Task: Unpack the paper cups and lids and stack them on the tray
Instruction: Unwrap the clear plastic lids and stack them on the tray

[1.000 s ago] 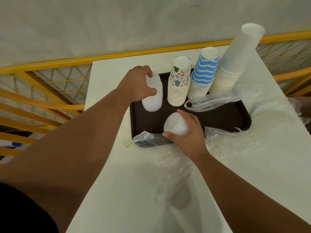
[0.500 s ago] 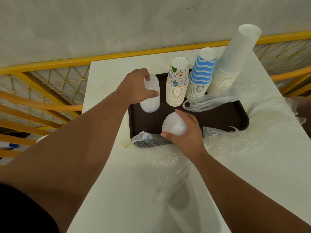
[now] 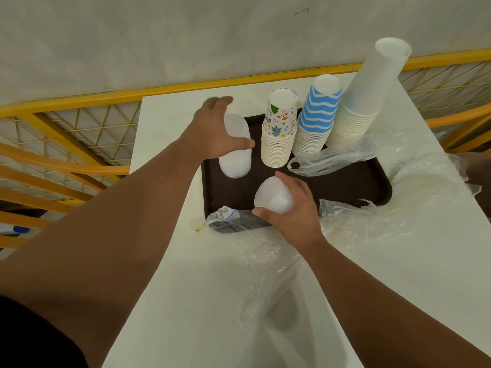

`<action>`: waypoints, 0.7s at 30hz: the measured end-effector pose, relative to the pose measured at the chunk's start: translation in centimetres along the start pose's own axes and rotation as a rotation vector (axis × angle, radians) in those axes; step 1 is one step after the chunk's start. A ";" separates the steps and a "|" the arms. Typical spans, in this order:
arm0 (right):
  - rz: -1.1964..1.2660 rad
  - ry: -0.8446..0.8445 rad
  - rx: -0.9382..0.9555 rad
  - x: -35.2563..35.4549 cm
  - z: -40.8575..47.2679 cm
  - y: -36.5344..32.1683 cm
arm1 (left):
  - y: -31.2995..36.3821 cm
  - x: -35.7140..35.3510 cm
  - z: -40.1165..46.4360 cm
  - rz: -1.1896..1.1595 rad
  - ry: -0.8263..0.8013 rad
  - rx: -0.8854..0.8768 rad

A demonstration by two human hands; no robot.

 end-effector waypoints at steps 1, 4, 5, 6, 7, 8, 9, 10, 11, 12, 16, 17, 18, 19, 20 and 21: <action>0.006 -0.002 -0.001 0.0 0.0 0.0 | 0.5 1.0 -0.7 -0.018 0.098 -0.030; 0.037 -0.001 -0.001 0.1 0.0 -0.1 | 3.1 2.8 -5.3 -0.174 0.457 -0.259; 0.055 0.004 0.000 0.0 0.0 0.0 | 3.7 2.1 -6.8 -0.227 0.482 -0.285; 0.070 0.009 0.003 0.0 0.1 0.0 | 3.8 0.6 -7.9 -0.266 0.419 -0.249; 0.075 0.012 0.011 -0.1 0.1 0.1 | 3.4 -1.4 -8.4 -0.290 0.280 -0.157; 0.071 0.015 0.026 -0.3 0.1 0.0 | 2.8 -3.8 -8.8 -0.313 0.095 -0.048; 0.055 0.015 0.042 -0.5 0.1 -0.1 | 2.1 -6.1 -9.3 -0.355 -0.086 0.051; 0.041 0.013 0.049 -0.6 0.2 -0.2 | 1.5 -7.8 -9.8 -0.428 -0.221 0.130; 0.039 0.009 0.035 -0.7 0.3 -0.2 | 1.2 -8.9 -10.2 -0.514 -0.297 0.185; 0.053 0.006 0.004 -0.9 0.3 -0.1 | 0.9 -9.5 -10.3 -0.586 -0.318 0.229; 0.123 -0.004 -0.057 -1.1 0.1 0.0 | 0.0 -11.0 -10.5 -0.884 -0.305 0.419; 0.153 -0.030 -0.065 -1.2 0.1 0.0 | -0.1 -11.3 -10.5 -0.953 -0.327 0.456; 0.179 -0.056 -0.068 -1.3 0.0 0.0 | -0.3 -11.6 -10.5 -1.005 -0.357 0.480; 0.198 -0.072 -0.063 -1.4 0.0 0.0 | -0.4 -11.8 -10.5 -1.047 -0.391 0.495; 0.214 -0.079 -0.051 -1.3 0.0 0.0 | -0.4 -12.0 -10.5 -1.080 -0.423 0.503; 0.235 -0.082 -0.040 -1.3 0.0 0.0 | -0.4 -12.0 -10.5 -1.102 -0.450 0.508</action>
Point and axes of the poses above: each hand's wrist, its own z-axis towards the middle knuckle, its own x-axis out of the back of the hand, y = z × x, the point moved 7 cm from there along z, towards the middle knuckle
